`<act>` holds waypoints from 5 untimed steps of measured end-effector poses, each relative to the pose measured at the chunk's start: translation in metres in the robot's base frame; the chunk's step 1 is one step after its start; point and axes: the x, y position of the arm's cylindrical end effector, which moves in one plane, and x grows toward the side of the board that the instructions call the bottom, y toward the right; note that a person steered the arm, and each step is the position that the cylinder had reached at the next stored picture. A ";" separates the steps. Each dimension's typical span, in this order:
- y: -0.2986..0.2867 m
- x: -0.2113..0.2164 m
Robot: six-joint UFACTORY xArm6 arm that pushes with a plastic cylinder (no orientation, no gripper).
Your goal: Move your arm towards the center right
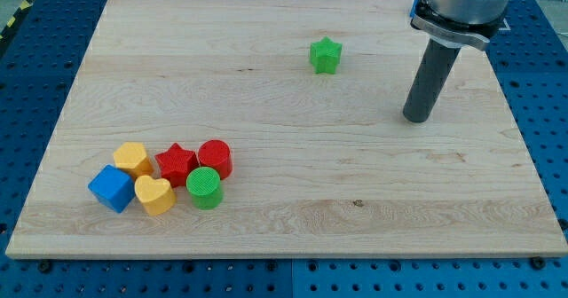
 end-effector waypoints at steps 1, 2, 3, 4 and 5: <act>0.000 0.000; 0.002 0.000; 0.004 0.000; 0.008 0.000; 0.015 0.000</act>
